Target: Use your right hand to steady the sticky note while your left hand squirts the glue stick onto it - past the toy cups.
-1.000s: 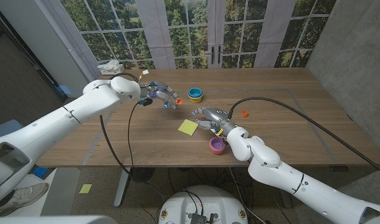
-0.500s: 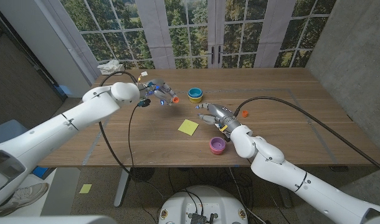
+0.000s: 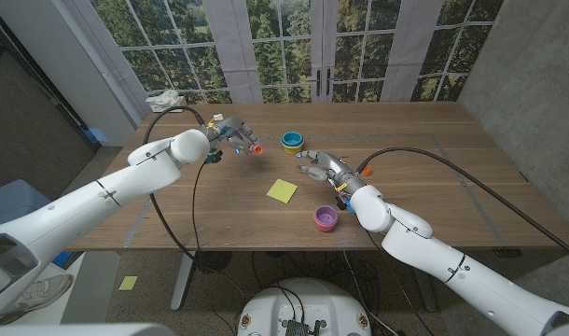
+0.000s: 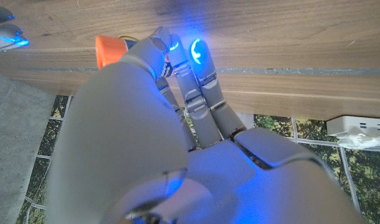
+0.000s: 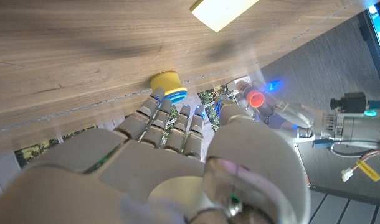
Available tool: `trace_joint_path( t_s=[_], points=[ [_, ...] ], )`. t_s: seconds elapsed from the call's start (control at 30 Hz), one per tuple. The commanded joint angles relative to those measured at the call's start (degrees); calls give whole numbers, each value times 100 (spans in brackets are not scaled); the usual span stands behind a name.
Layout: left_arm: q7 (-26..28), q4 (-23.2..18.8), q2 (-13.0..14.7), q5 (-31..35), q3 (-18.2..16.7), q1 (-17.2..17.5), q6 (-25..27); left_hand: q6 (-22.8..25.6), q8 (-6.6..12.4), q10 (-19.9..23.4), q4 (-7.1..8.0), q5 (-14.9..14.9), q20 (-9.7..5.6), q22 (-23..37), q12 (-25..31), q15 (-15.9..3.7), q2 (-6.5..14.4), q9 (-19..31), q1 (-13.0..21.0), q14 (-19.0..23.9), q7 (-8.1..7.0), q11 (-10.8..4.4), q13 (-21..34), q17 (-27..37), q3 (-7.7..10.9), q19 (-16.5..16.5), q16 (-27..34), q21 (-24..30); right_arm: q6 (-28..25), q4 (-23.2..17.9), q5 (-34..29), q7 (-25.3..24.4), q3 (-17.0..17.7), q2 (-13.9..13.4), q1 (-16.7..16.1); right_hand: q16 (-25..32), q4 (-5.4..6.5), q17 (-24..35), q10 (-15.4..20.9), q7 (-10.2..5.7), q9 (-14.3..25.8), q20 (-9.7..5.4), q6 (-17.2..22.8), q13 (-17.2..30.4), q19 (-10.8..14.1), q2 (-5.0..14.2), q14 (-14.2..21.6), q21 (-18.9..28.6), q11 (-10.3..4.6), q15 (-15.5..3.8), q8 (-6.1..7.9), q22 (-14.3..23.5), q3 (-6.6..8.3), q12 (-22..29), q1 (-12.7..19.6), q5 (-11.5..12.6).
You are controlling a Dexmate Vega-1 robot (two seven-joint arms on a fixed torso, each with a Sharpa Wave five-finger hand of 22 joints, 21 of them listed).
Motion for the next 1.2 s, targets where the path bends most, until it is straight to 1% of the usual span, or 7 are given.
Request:
trace_joint_path(
  t_s=[0.03, 0.3, 0.47, 0.63, 0.87, 1.03, 1.2],
  points=[
    [223, 117, -32, 1097, 95, 129, -252, 76, 45, 910, 52, 7, -691, 33, -24, -672, 71, 11, -3, 540, 33, -135, 5, -2, 5, -43, -22, -1, 548, 250, 981, -27, 209, -37, 31, -20, 7, -1, -32, 20, 13, -231, -9, 7, 2, 8, -19, -11, 38, -659, 29, 0, -50, 16, -28, 41],
    [135, 242, -78, 1455, 74, 165, -396, 71, 45, 897, 57, -10, -691, 36, -39, -672, 84, 9, -22, 524, 18, -177, 2, 5, 1, -57, -30, -4, 774, 359, 1348, -24, 244, -51, 67, -19, 17, -4, -23, 50, 10, -221, -8, 5, 9, 23, -12, -12, 57, -615, 36, 1, -82, 26, -87, 49],
    [80, 294, -74, 1723, 94, 177, -496, 71, 46, 898, 55, -22, -692, 37, -44, -673, 86, 7, -28, 510, -4, -204, 0, 7, -3, -66, -38, -7, 965, 439, 1718, 72, 317, -40, 76, -19, 21, -7, -18, 73, 8, -214, -3, 4, 12, 29, -9, -12, 82, -601, 41, 1, -98, 31, -115, 53],
    [-182, 342, -79, 1888, 124, 131, -513, 64, 44, 889, 57, -32, -688, 35, -57, -674, 90, 6, -38, 487, -33, -232, -8, 5, -4, -79, -51, -16, 1139, 518, 2099, 184, 389, -23, 83, -17, 29, -8, -29, 97, 6, -203, -38, 2, 17, 35, -3, -12, 104, -577, 32, 1, -122, 30, -158, 58],
    [-646, 392, -106, 2106, 205, 12, -327, 34, 36, 865, 62, -51, -688, 36, -78, -674, 107, 5, -51, 469, -47, -250, -19, 11, -5, -88, -58, -21, 1405, 663, 2660, 368, 488, 6, 71, -6, 65, -10, -26, 169, 2, -179, -85, 0, 29, 34, 35, -10, 145, -512, 23, 2, -165, 36, -251, 61],
    [-728, 436, -134, 2300, 240, 6, -206, 13, 31, 848, 60, -65, -690, 38, -85, -675, 112, 5, -55, 457, -56, -252, -17, 12, -7, -95, -64, -23, 1661, 828, 3106, 551, 563, 50, 61, -5, 94, -13, -31, 204, -3, -152, -180, -3, 40, 19, 46, -9, 187, -437, -1, 3, -217, 38, -349, 63],
    [-751, 535, -186, 2403, 255, -2, -132, -12, 25, 839, 59, -77, -689, 38, -90, -675, 121, 5, -56, 442, -69, -283, -16, 13, -6, -100, -71, -26, 1719, 864, 3127, 500, 537, 31, 73, -4, 120, -15, -27, 232, -6, -119, -188, -5, 51, 13, 62, -7, 232, -388, 9, 4, -253, 42, -425, 63]
  ],
)
